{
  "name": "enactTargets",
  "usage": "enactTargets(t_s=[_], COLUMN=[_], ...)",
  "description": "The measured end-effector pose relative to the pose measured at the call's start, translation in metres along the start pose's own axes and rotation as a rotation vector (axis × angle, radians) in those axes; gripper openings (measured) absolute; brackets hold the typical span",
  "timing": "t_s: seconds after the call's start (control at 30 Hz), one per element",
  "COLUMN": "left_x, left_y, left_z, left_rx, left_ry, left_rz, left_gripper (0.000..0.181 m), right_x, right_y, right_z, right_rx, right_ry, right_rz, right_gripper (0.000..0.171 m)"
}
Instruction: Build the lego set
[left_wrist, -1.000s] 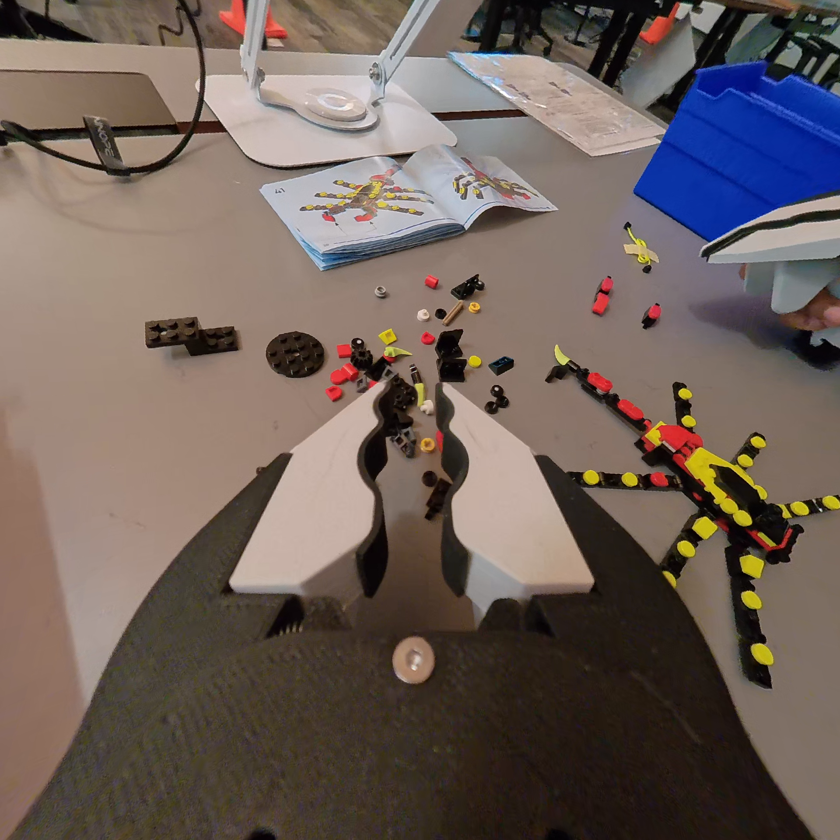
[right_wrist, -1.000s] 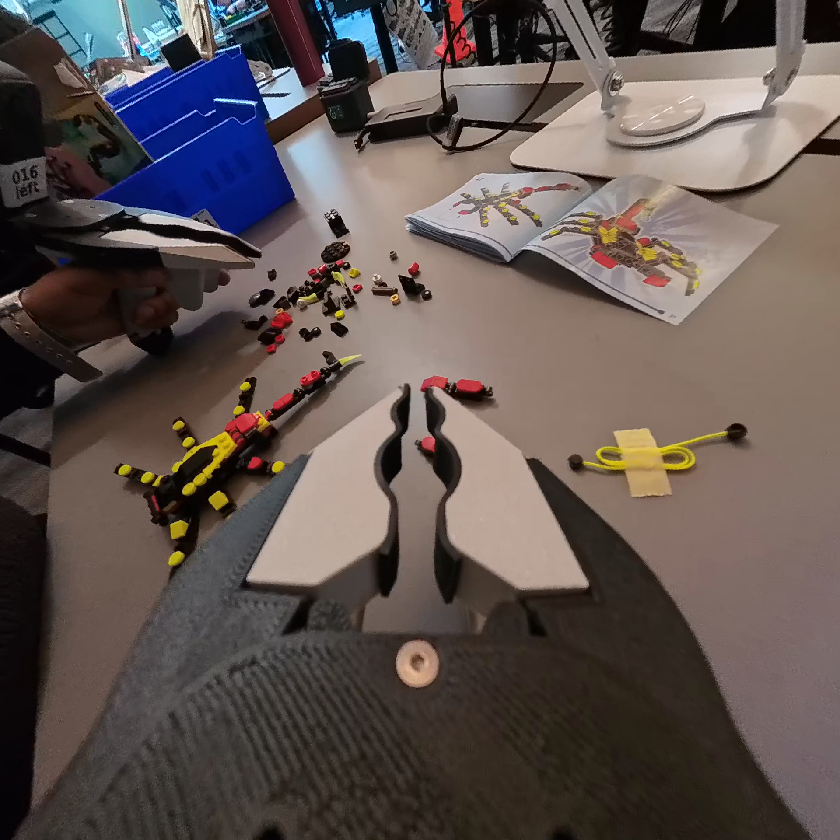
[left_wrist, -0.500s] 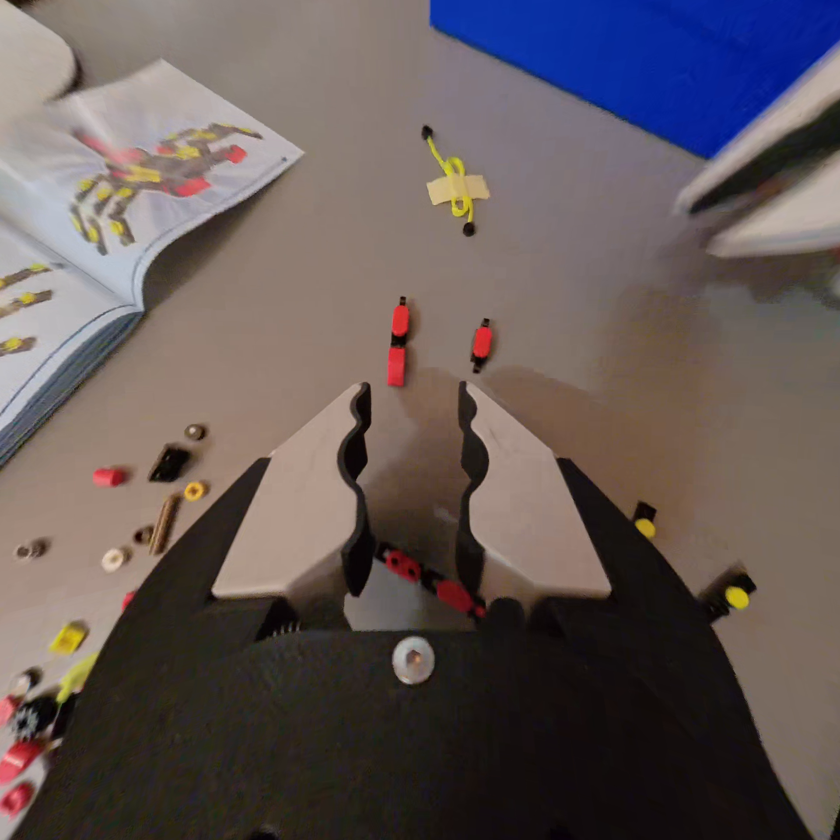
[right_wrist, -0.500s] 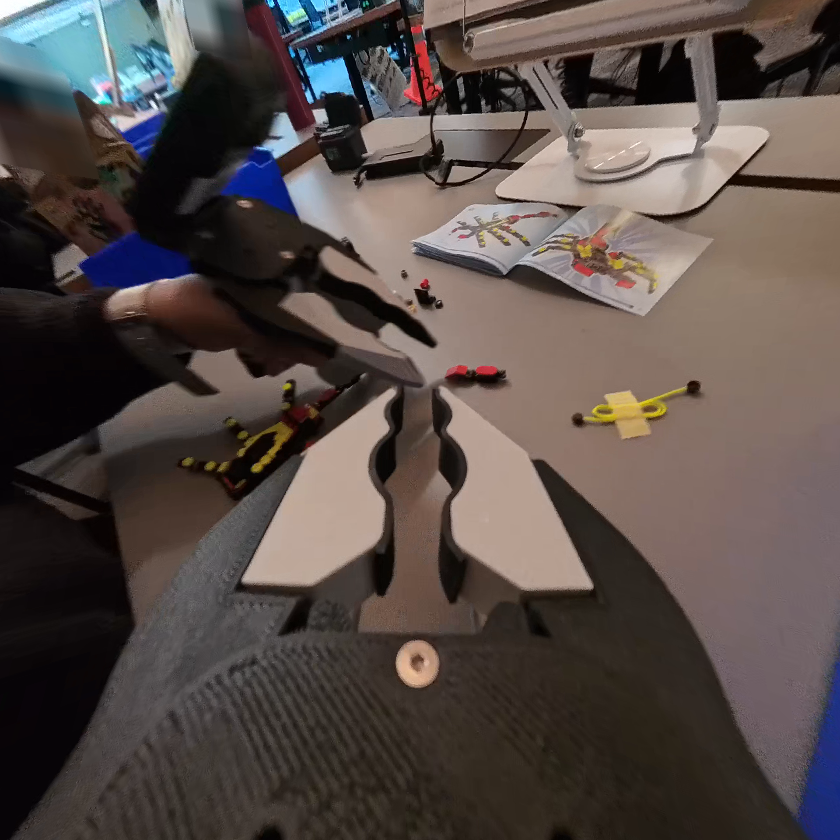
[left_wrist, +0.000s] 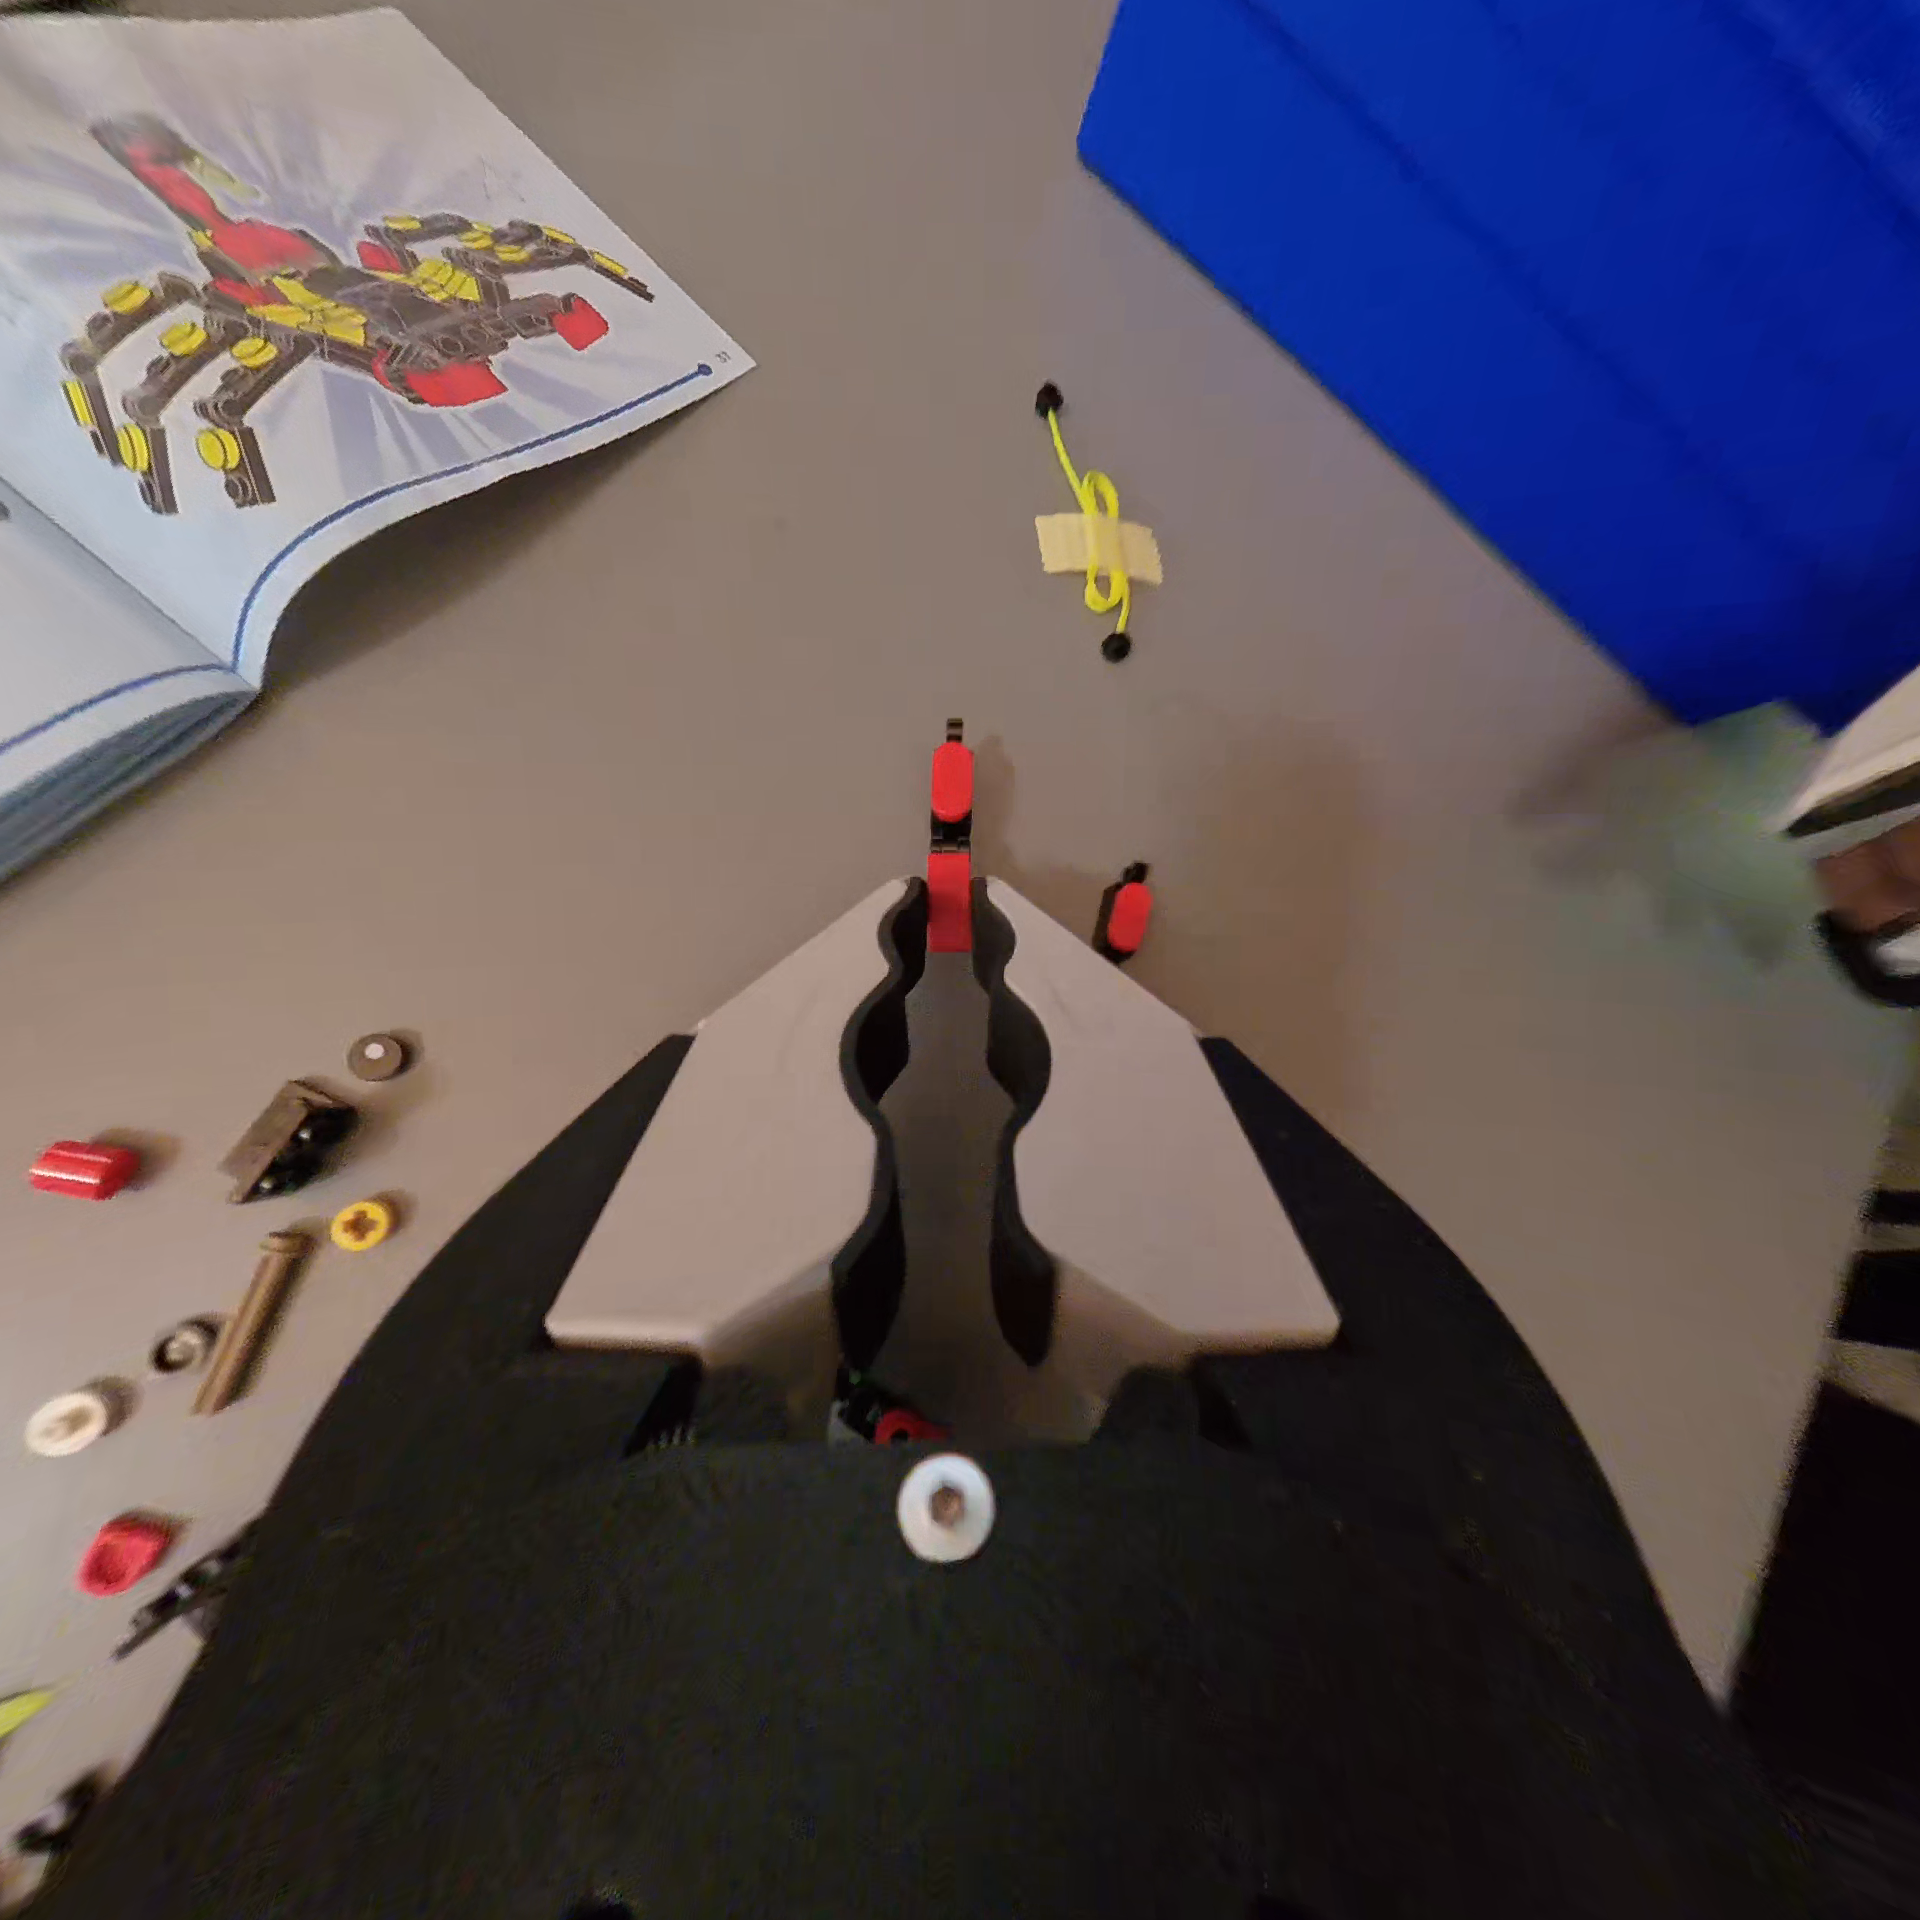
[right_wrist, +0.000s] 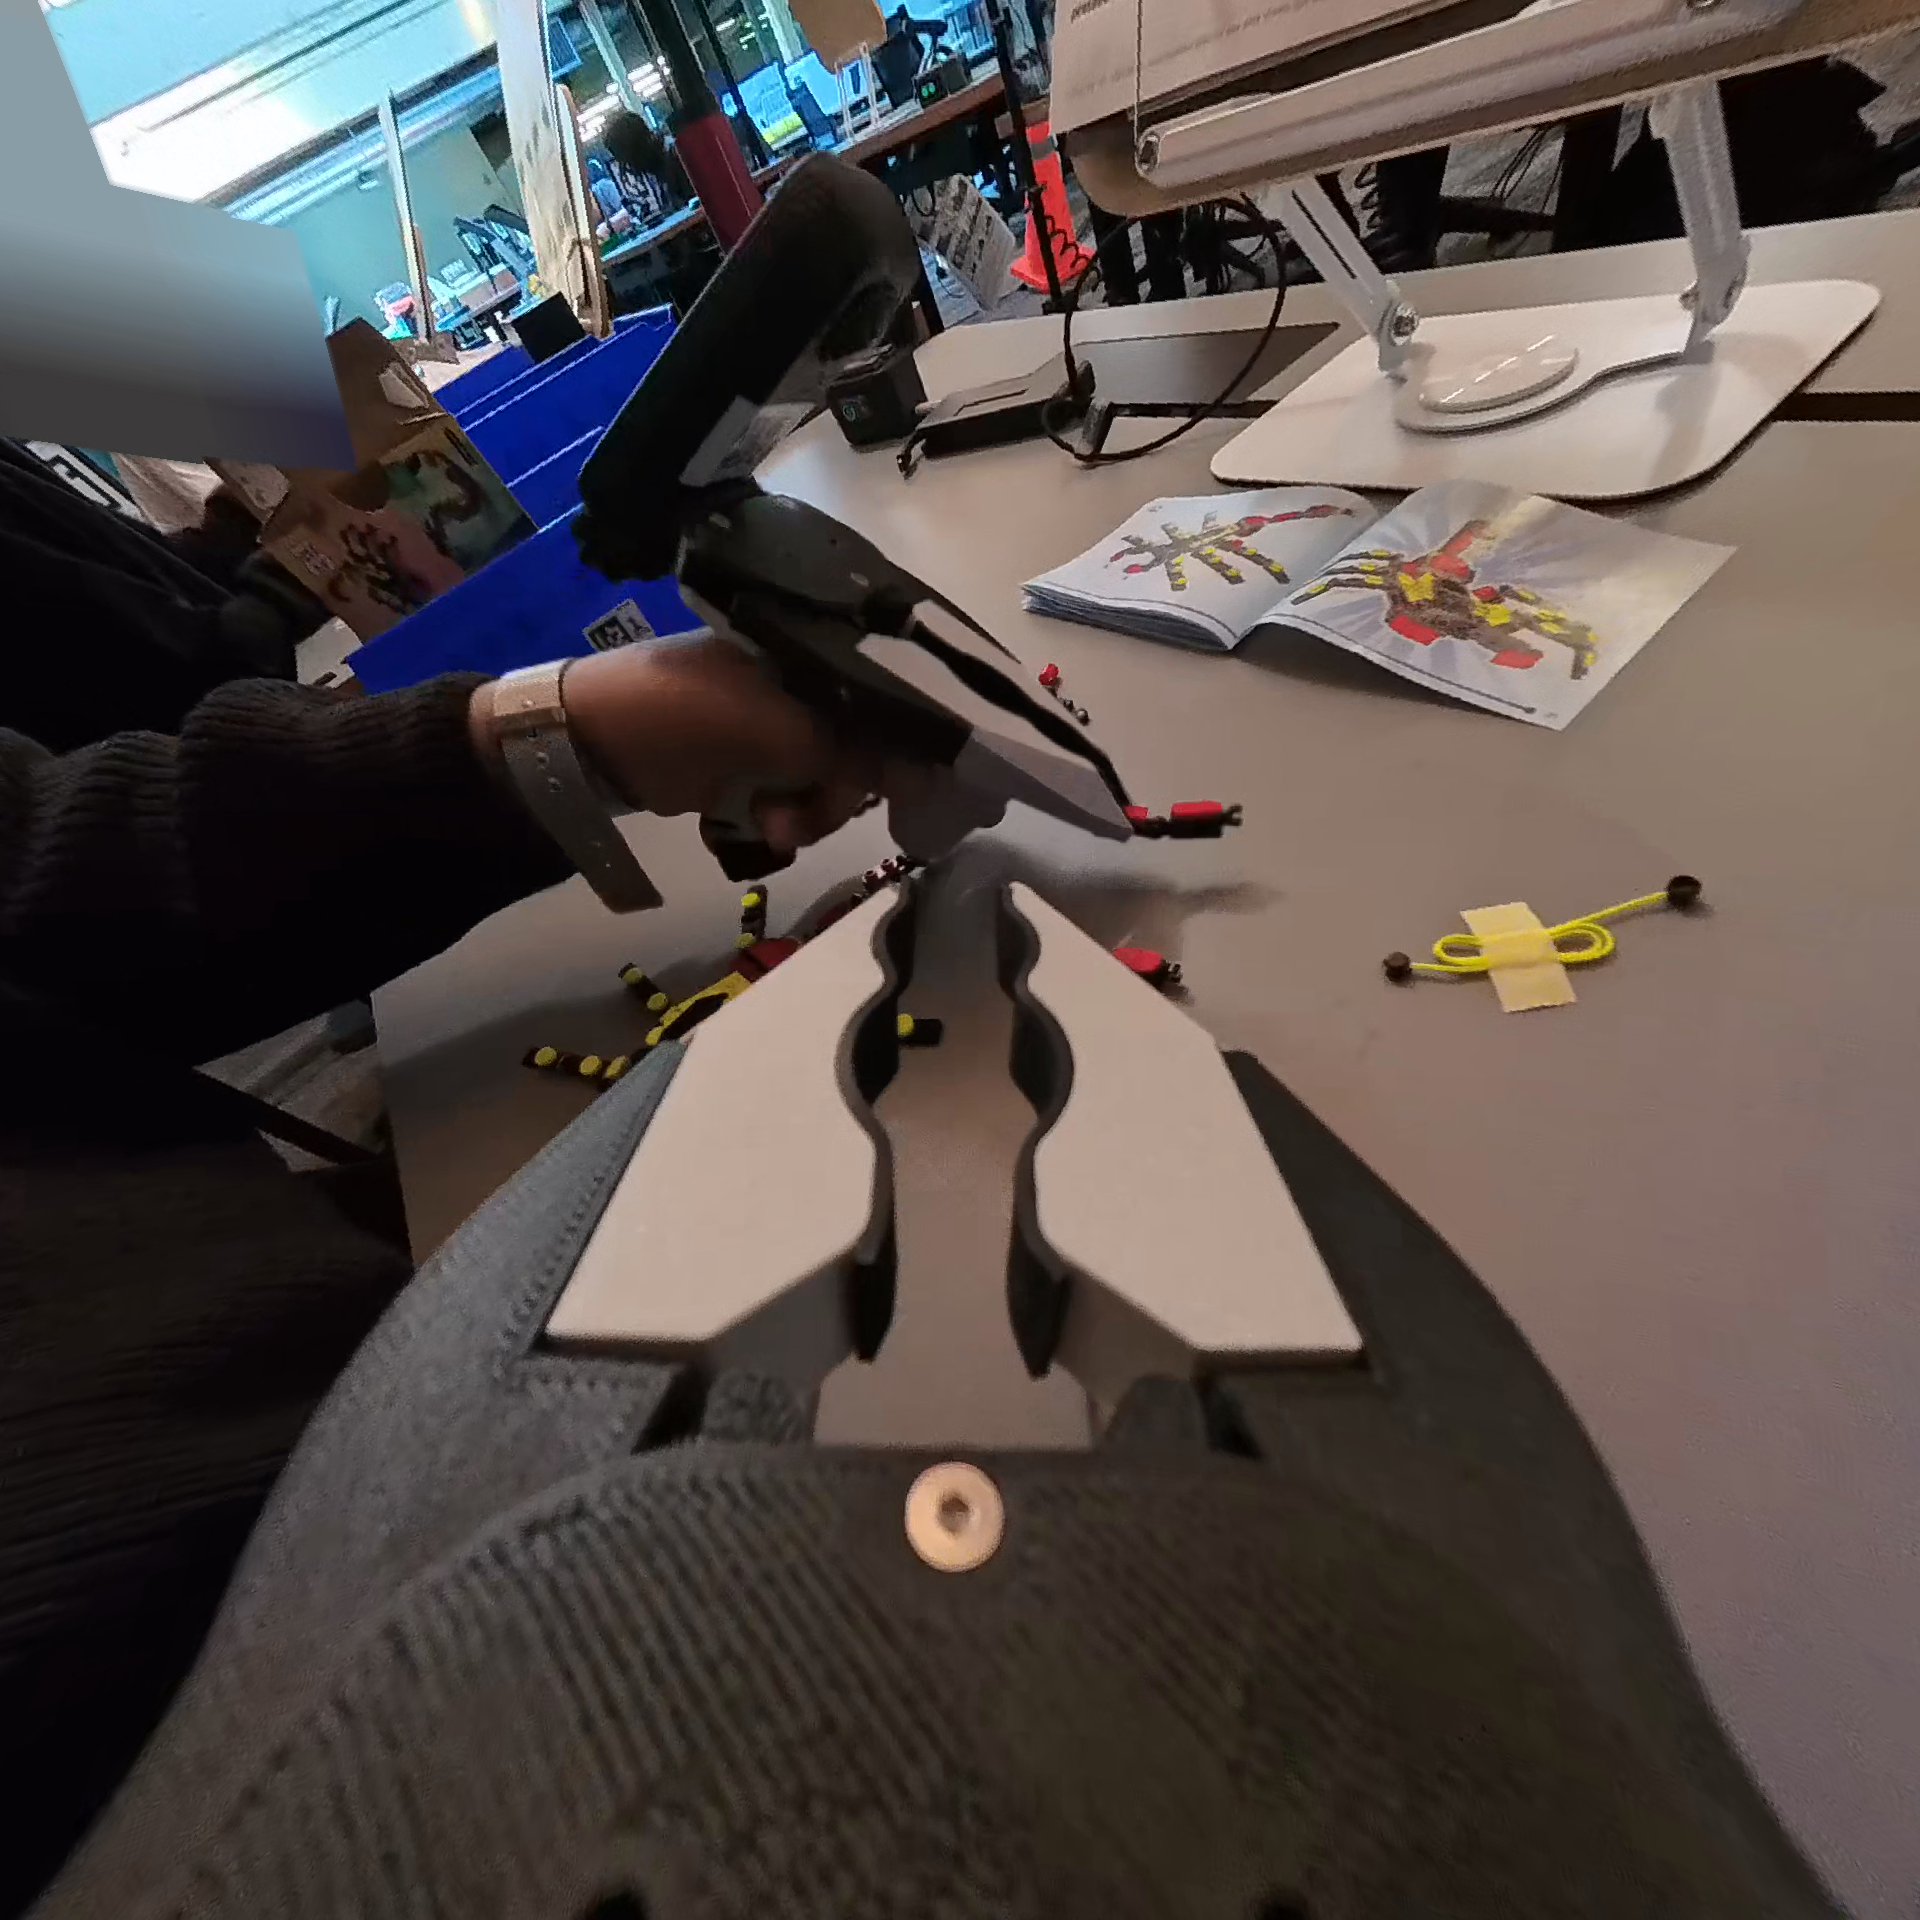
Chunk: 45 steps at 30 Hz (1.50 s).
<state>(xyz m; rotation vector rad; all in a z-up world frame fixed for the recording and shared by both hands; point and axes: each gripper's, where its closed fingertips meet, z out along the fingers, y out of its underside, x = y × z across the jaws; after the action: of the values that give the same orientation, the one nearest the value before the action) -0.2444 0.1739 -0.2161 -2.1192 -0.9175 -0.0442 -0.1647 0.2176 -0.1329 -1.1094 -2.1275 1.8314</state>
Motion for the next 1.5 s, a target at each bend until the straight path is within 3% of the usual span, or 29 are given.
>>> enactTargets(t_s=[0.2,0.43,0.7,1.0,1.2,1.5], left_x=[0.016,0.032,0.046,0.04,0.002,-0.006], left_y=[-0.021,-0.04,-0.051,-0.049,-0.02,-0.003], left_z=[-0.019,-0.044,-0.056,-0.048,-0.017,0.008], left_rx=[0.107,0.192,0.218,0.199,0.058,-0.078], left_ry=[0.256,0.471,0.568,0.519,0.138,0.036], left_rz=[-0.245,-0.386,-0.412,-0.378,-0.052,0.146], left_gripper=[0.005,0.005,0.005,0.005,0.005,0.006], right_x=[0.001,0.002,0.004,0.006,0.023,0.02], right_y=[0.0,0.001,0.001,0.0,0.014,0.013], right_z=[0.0,0.001,0.001,0.0,0.0,0.001], right_rx=[0.004,-0.001,0.0,0.006,-0.057,-0.049], right_ry=[0.002,0.006,0.006,0.008,0.067,0.042], right_rz=[0.008,0.011,0.022,0.037,0.089,0.101], right_gripper=[0.013,0.013,0.013,0.013,0.014,0.016])
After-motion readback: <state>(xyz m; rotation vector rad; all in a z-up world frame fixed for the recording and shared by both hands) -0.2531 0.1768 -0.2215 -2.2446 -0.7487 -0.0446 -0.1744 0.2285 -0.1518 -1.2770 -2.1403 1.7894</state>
